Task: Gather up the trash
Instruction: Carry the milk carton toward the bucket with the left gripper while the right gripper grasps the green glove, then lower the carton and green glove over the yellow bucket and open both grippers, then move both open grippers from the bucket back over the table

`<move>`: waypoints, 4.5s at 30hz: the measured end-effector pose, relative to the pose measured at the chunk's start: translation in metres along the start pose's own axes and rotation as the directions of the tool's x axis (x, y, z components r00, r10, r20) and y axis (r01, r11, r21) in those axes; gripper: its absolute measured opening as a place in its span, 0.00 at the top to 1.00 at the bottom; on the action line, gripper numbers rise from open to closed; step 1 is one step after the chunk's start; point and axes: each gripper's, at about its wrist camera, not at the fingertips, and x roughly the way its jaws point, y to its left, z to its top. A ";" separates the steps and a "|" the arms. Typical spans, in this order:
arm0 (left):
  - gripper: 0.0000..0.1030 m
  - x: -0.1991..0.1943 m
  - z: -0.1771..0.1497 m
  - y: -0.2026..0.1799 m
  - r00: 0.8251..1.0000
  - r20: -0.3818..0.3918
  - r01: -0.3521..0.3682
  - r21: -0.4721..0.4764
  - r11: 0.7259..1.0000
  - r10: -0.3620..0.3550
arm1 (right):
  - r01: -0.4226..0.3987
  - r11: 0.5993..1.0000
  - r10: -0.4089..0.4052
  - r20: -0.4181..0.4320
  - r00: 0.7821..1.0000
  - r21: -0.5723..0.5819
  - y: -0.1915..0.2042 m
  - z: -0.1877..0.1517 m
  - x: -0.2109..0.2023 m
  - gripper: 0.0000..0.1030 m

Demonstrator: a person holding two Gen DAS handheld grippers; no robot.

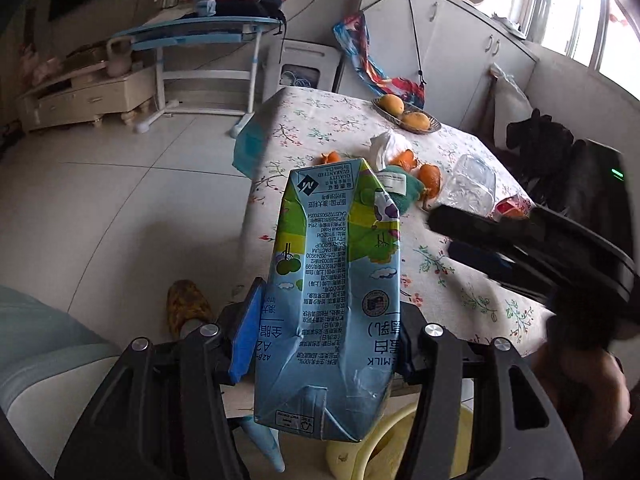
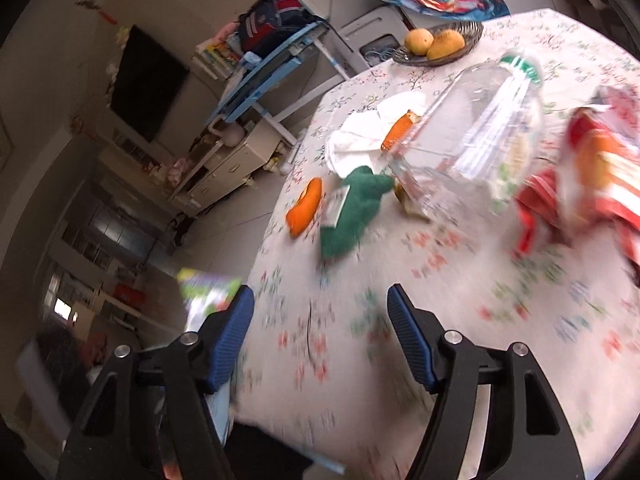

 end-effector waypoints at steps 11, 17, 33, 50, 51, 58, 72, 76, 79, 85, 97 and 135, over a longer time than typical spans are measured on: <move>0.49 -0.004 0.001 0.008 1.000 0.019 0.015 -0.021 1.000 -0.014 | 0.124 0.992 -0.126 0.077 0.989 0.027 0.014 0.021 0.037 0.52; 0.49 -0.006 0.001 0.000 0.999 0.034 0.011 0.010 1.000 -0.011 | 0.125 0.992 -0.124 0.053 0.991 -0.018 0.015 0.016 0.035 0.75; 0.49 -0.029 -0.010 -0.035 0.996 0.081 0.039 0.082 0.996 -0.046 | 0.115 0.963 -0.093 0.101 0.991 -0.243 0.020 -0.051 -0.095 0.76; 0.49 -0.095 -0.063 -0.092 0.985 0.101 0.131 0.100 0.986 -0.141 | 0.167 0.941 -0.147 0.088 0.985 -0.294 0.000 -0.122 -0.171 0.76; 0.49 -0.097 -0.065 -0.094 0.984 0.101 0.134 0.103 0.986 -0.144 | 0.166 0.941 -0.149 0.082 0.986 -0.294 -0.001 -0.125 -0.173 0.76; 0.49 -0.110 -0.085 -0.106 0.983 0.082 0.151 0.128 0.980 -0.163 | 0.177 0.942 -0.172 0.042 0.984 -0.286 -0.007 -0.140 -0.182 0.76; 0.49 -0.107 -0.118 -0.120 0.985 -0.007 0.171 0.162 0.972 -0.172 | 0.210 0.930 -0.243 -0.075 0.967 -0.301 -0.012 -0.173 -0.173 0.75; 0.49 -0.100 -0.123 -0.121 0.986 -0.036 0.166 0.163 0.972 -0.163 | 0.222 0.931 -0.258 -0.094 0.961 -0.291 -0.017 -0.174 -0.171 0.75; 0.49 -0.096 -0.125 -0.122 0.986 -0.053 0.162 0.162 0.973 -0.155 | 0.231 0.930 -0.270 -0.107 0.957 -0.286 -0.021 -0.176 -0.169 0.75; 0.49 -0.081 -0.133 -0.125 0.981 -0.127 0.165 0.175 0.971 -0.144 | 0.245 0.935 -0.276 -0.092 0.957 -0.256 -0.027 -0.176 -0.174 0.71; 0.41 -0.052 -0.158 -0.148 0.943 -0.319 0.194 0.279 0.940 -0.100 | 0.225 0.971 -0.218 0.086 0.972 -0.083 -0.051 -0.159 -0.209 0.42; 0.19 -0.094 -0.123 -0.120 0.993 0.075 -0.107 0.213 0.971 0.093 | 0.269 0.946 -0.240 0.168 0.956 -0.179 -0.039 -0.163 -0.202 0.30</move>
